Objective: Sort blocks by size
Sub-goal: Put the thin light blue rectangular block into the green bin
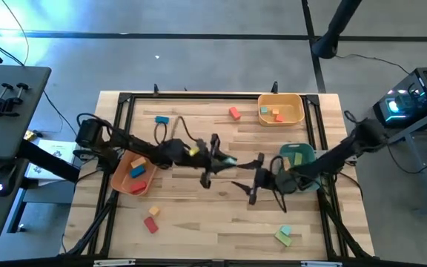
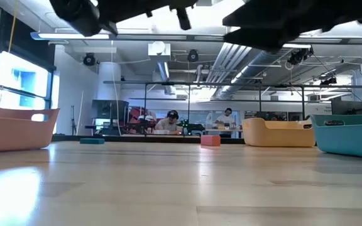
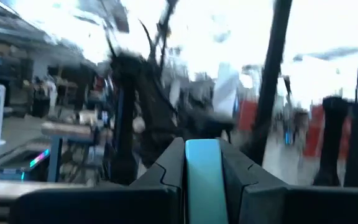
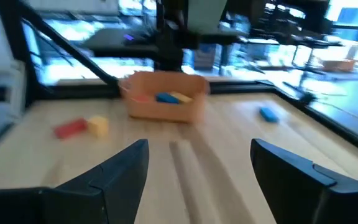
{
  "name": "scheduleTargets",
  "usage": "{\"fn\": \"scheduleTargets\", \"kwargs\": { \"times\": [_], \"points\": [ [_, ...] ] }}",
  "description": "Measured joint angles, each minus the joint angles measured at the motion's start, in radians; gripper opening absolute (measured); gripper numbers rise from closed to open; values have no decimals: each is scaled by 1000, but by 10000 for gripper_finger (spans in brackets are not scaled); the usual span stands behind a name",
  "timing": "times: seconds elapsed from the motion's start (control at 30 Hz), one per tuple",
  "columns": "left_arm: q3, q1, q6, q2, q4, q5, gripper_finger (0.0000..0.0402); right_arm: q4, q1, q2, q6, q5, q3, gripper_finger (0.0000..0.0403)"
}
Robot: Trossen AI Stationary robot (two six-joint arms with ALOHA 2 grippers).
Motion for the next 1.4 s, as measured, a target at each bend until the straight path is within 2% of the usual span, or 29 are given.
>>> {"fn": "scheduleTargets", "kwargs": {
  "times": [0.1,0.23,0.4,0.73,0.9,1.17,1.33,1.4],
  "points": [
    [53,-28,94,4,-120,5,34,162,-18,63,-25,-33,0,276],
    [88,-62,158,-2,-133,4,34,369,-10,96,-91,-26,0,264],
    [91,-81,187,0,-159,6,34,496,-1,96,-134,-99,0,239],
    [91,-81,188,11,-147,-24,35,497,-60,97,-71,-229,0,197],
    [91,-81,187,23,-149,-26,35,496,-64,97,-76,-244,1,182],
    [91,-81,187,23,-161,-26,38,491,-69,97,-61,-293,1,113],
    [92,-82,162,23,-178,-32,72,477,-69,97,-62,-287,1,57],
    [92,-81,155,23,-179,-25,100,474,-64,97,-53,-289,1,54]
  ]
}}
